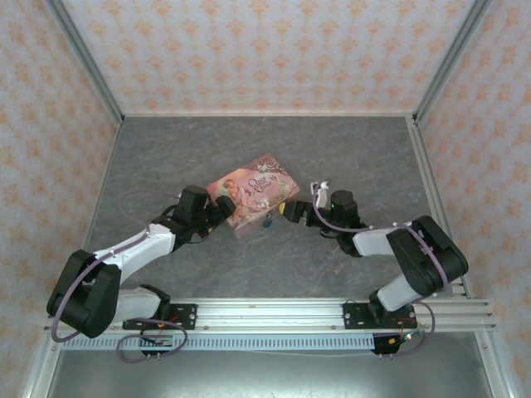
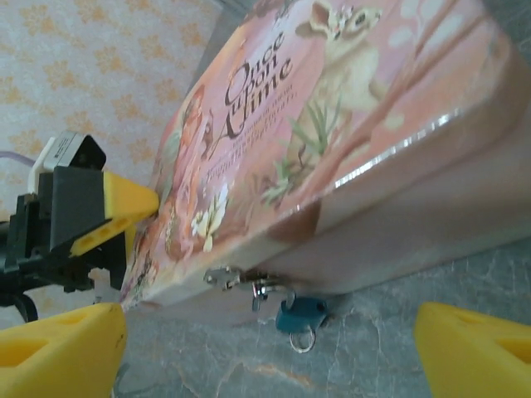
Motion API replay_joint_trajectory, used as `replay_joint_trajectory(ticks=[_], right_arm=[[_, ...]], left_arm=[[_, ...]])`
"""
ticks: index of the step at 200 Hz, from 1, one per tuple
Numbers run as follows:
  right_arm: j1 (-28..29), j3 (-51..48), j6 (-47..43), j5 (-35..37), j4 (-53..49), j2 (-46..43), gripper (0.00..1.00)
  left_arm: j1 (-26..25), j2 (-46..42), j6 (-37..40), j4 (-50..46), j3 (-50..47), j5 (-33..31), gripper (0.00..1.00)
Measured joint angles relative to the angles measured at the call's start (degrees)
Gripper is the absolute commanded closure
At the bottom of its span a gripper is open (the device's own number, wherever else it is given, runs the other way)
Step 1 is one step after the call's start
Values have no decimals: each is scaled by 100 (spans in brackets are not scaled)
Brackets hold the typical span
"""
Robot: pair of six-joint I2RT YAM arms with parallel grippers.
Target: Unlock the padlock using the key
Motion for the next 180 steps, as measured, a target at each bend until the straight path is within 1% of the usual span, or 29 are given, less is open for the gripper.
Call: replay_joint_trajectory(ticks=[24,56,96,160,180], right_arm=[[168,-59,70,-42,339,175,17],[476,-57,201,-35,918,708,22],[717,57,413,50,1515,1362,24],[789,271,608,136,2011,1823,26],[793,348,629,131,2100,1888,29]], left_arm=[[0,0,-20,0,2,0,11],[-9,0,-26,-2,2,-2,11],[-37,2,-85,-24,13,-37,11],[-37,2,-109,-76,35,-42,10],[-37,2,-111,-81,35,-42,10]])
